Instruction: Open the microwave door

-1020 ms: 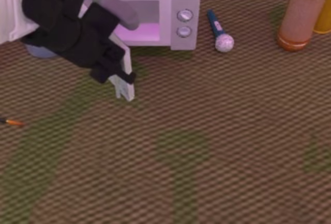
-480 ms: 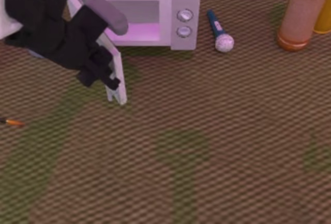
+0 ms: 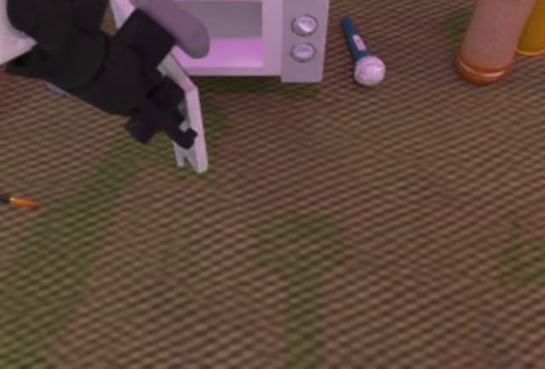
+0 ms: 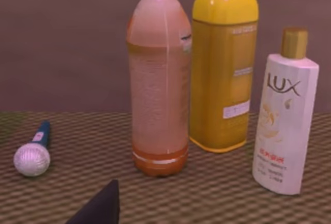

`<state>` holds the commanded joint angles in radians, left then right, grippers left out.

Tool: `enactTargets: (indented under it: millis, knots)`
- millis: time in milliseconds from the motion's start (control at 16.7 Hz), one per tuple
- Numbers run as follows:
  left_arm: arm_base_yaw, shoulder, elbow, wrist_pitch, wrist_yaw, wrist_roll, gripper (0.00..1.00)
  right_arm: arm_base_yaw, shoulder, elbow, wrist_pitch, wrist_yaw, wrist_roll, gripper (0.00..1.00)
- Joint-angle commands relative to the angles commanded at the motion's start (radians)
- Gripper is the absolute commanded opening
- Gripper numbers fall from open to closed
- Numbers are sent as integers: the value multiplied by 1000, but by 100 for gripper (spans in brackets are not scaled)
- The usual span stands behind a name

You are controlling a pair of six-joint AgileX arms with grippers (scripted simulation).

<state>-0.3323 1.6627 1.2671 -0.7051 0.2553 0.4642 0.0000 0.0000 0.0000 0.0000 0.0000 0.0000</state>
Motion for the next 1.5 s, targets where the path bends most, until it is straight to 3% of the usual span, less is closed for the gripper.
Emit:
enactTargets:
  millis: [900,1500]
  knots:
    - [-2,3,-3,-2,5,2,0,0,0,0,0,0,0,100]
    - [86,-12,-6,-69,94,208,0,0,0,0,0,0,0,100]
